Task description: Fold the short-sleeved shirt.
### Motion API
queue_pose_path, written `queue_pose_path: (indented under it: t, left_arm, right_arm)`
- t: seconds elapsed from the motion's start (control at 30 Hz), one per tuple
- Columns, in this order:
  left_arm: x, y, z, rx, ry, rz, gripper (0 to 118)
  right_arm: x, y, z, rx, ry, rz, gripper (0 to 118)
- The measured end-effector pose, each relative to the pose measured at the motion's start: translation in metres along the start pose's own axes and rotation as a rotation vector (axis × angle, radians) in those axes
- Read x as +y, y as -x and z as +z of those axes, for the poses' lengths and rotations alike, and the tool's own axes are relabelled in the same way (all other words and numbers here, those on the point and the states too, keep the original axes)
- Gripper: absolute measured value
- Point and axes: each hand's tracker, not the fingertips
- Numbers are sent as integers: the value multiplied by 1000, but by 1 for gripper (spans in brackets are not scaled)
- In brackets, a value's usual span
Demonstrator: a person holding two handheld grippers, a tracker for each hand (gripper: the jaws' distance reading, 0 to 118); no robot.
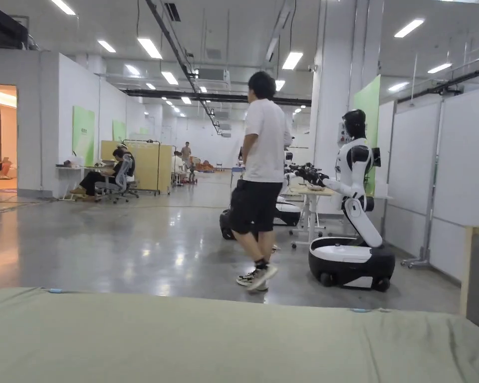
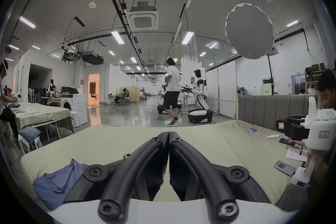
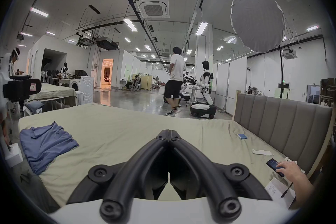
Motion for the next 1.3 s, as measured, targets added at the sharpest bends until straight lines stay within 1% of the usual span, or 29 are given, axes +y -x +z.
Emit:
queue_pose_path:
  t: [0.1, 0.33, 0.4, 0.43, 0.47, 0.5, 0.53, 0.57, 0.6, 0.63, 0.67, 0.7, 0.73, 0.77, 0.8, 0.83, 0.87, 0.9, 0.97, 1.0, 1.03, 1.07, 1.1, 1.13, 1.17, 1.2, 1.23, 1.27, 1.3]
  left_arm:
    - [-1, -1, 1, 6, 5, -15, 3]
    - [-3, 1, 2, 21, 19, -18, 3]
    - [-4, 2, 2, 36, 27, -31, 3]
    - [-3, 1, 2, 50, 24, -71, 3]
    - [-3, -2, 3, 78, 20, -154, 3]
    - [-2, -7, 4, 91, 18, -264, 3]
    - [-2, -12, 4, 95, 14, -364, 3]
    - [-2, -18, 3, 87, 21, -492, 3]
    - [-5, -22, 2, 82, 32, -607, 3]
    - [-10, -27, -2, 60, 72, -746, 3]
    - [-19, -32, -8, 44, 113, -894, 3]
    - [-33, -36, -11, 27, 142, -1040, 3]
    - [-45, -39, -12, 4, 151, -1155, 3]
    - [-62, -40, -10, -44, 162, -1287, 3]
    - [-77, -40, -9, -92, 214, -1416, 3]
    - [-90, -40, -6, -108, 228, -1523, 3]
    - [-99, -43, 2, -141, 224, -1646, 3]
    - [-109, -43, 7, -187, 238, -1738, 3]
    - [-121, -42, 14, -228, 225, -1822, 3]
    - [-117, -43, 17, -235, 237, -1804, 3]
    - [-111, -45, 18, -239, 242, -1771, 3]
    - [-100, -47, 15, -187, 237, -1658, 3]
    - [-92, -49, 13, -155, 238, -1582, 3]
    - [-73, -50, 9, -118, 262, -1427, 3]
    - [-55, -49, 5, -85, 269, -1258, 3]
    - [-40, -46, 2, -49, 271, -1105, 3]
    - [-23, -40, 0, -31, 262, -947, 3]
    - [-21, -5, -7, -15, 251, -800, 3]
    - [-14, 4, -7, -2, 240, -700, 3]
  right_arm:
    - [0, 0, 1, -6, -1, 13, 0]
    - [0, -4, 0, -19, 12, -11, 0]
    - [1, -5, 1, -18, 19, 3, 0]
    - [3, -4, 2, -17, 33, 32, 0]
    - [6, -1, 3, -25, 39, 112, 0]
    - [9, 4, 6, -29, 20, 240, 0]
    - [11, 11, 9, -44, -1, 388, 0]
    - [9, 20, 10, -83, -18, 591, 0]
    - [5, 25, 8, -98, -28, 760, 0]
    - [-3, 30, 6, -82, -39, 933, 0]
    - [-13, 32, 5, -37, -57, 1063, 0]
    - [-22, 34, 4, 11, -51, 1168, 0]
    - [-30, 35, 3, 57, -24, 1258, 0]
    - [-41, 37, 2, 90, -17, 1379, 0]
    - [-53, 37, 2, 104, -31, 1497, 0]
    - [-62, 33, 2, 128, -40, 1590, 0]
    - [-72, 30, 2, 172, -26, 1682, 0]
    - [-80, 29, 2, 216, -15, 1749, 0]
    - [-89, 24, 3, 294, -1, 1829, 0]
    - [-93, 23, 3, 295, -2, 1856, 0]
    - [-94, 23, 2, 278, -2, 1853, 0]
    - [-90, 24, 1, 251, -10, 1814, 0]
    - [-84, 23, 0, 227, -2, 1745, 0]
    - [-74, 25, -1, 189, 12, 1614, 0]
    - [-62, 25, -3, 152, 23, 1463, 0]
    - [-50, 25, -2, 138, 42, 1312, 0]
    - [-34, 21, 0, 153, 39, 1118, 0]
    - [-22, 15, 4, 168, 25, 930, 0]
    - [-16, 11, 6, 140, 21, 796, 0]
